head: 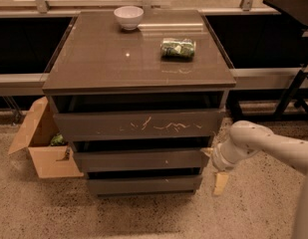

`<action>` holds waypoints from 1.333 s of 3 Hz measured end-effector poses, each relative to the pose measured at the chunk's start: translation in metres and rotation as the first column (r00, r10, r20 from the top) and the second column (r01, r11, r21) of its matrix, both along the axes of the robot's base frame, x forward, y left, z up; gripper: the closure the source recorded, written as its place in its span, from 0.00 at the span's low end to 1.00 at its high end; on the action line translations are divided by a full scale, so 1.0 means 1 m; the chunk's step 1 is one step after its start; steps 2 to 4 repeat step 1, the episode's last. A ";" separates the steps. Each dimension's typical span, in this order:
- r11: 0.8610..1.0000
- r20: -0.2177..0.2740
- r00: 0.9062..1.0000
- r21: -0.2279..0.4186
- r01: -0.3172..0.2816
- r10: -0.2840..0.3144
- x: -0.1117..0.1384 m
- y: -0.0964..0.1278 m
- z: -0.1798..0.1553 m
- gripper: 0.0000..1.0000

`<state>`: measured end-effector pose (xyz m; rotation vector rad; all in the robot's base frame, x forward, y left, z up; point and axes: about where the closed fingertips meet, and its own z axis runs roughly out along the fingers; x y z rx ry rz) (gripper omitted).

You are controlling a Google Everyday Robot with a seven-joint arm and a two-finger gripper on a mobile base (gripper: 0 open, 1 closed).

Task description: Close middle drawer

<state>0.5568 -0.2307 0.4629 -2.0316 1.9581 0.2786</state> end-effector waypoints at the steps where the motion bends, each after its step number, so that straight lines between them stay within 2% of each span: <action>1: 0.998 -0.001 0.999 0.039 -0.039 0.039 -0.045 0.000 0.028 0.00; 4: 0.998 -0.001 0.999 0.039 -0.039 0.039 -0.045 0.000 0.028 0.00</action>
Offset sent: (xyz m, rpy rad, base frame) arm 0.0000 0.0000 0.0000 0.0000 0.0000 0.0000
